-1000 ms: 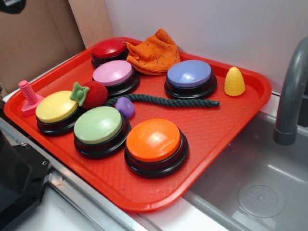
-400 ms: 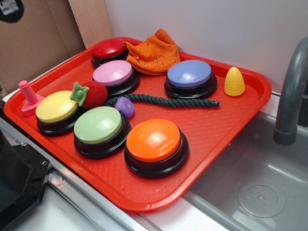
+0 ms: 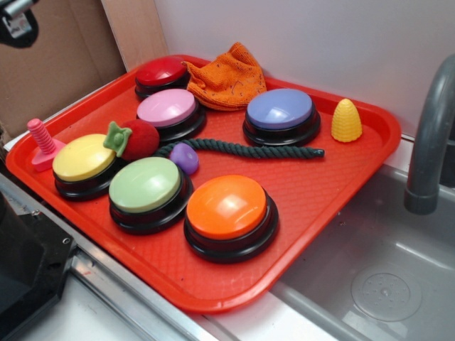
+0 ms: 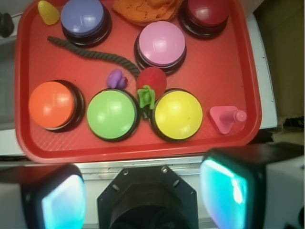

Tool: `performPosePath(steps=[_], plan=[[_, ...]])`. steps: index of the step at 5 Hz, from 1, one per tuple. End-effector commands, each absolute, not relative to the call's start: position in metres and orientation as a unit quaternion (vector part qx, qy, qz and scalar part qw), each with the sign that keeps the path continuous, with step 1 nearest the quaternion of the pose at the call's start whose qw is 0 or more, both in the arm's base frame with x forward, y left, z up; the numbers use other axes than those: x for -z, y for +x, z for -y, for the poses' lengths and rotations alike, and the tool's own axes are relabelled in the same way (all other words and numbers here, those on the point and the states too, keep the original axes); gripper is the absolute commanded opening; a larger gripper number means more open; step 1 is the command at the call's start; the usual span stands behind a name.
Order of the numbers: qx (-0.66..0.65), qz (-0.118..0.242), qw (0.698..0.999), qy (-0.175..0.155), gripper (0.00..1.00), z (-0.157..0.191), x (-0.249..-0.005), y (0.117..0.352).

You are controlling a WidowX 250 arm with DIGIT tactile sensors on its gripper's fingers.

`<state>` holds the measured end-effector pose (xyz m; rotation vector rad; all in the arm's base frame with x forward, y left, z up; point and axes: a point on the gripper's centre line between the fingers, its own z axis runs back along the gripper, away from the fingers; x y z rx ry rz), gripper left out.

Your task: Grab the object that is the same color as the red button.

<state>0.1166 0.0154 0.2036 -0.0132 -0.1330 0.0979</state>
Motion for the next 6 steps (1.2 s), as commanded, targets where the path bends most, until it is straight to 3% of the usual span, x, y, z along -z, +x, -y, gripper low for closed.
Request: performPosePath(steps=[1,3,6], plan=[[-0.045,0.081,0.996,-0.008,1.0,-0.039,-0.179,0.127],[-0.044,0.083,0.995,-0.018,1.0,-0.054,-0.148,0.134],[-0.059,0.101,0.993,-0.016,1.0,-0.04,-0.1,0.176]])
